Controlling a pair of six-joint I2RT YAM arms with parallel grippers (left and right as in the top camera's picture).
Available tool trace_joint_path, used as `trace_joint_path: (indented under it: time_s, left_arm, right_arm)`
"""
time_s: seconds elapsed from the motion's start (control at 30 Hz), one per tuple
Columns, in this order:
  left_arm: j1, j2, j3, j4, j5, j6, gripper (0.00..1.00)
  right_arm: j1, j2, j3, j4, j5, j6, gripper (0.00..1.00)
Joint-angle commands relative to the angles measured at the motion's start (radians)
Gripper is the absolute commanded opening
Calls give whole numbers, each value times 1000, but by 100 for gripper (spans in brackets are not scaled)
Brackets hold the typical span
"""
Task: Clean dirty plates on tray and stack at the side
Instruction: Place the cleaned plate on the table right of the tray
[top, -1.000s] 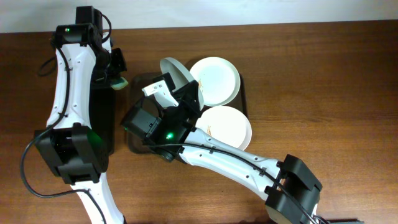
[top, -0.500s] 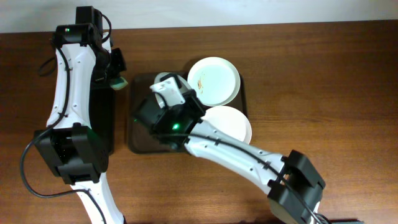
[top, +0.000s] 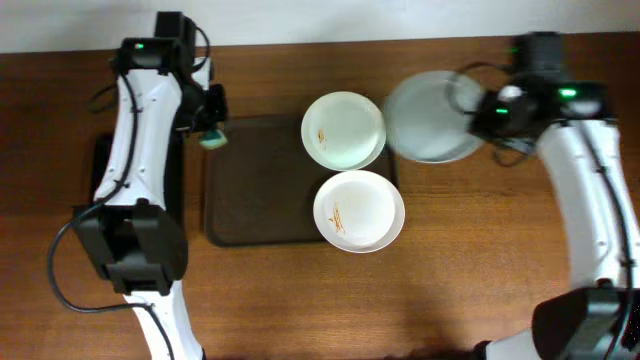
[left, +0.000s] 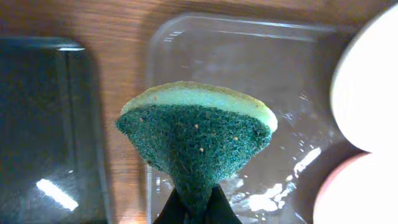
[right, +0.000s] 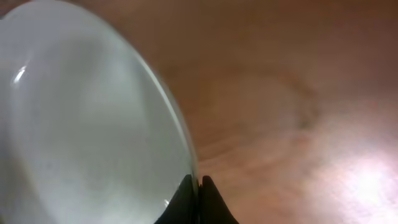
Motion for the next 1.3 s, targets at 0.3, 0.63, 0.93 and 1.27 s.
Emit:
trace_joint_path:
  time_s: [0.3,0.63,0.93,1.27]
  left_arm:
    - [-99,-5,-128,78,-41,47,1]
    - [-99,-5,-128,79,-41,47,1]
    - [-99,-5,-128,82,-41,47,1]
    - [-100,-5,-128,82,-37,47,1]
  right_arm:
    - [-386,-2,-508,394,-15,-65,4]
    - [-388,46,-511,381,32,-65,9]
    - [-380,34,-493,376,-136,-130,35]
    - [-5,-46,-406,185,-311,-79,38]
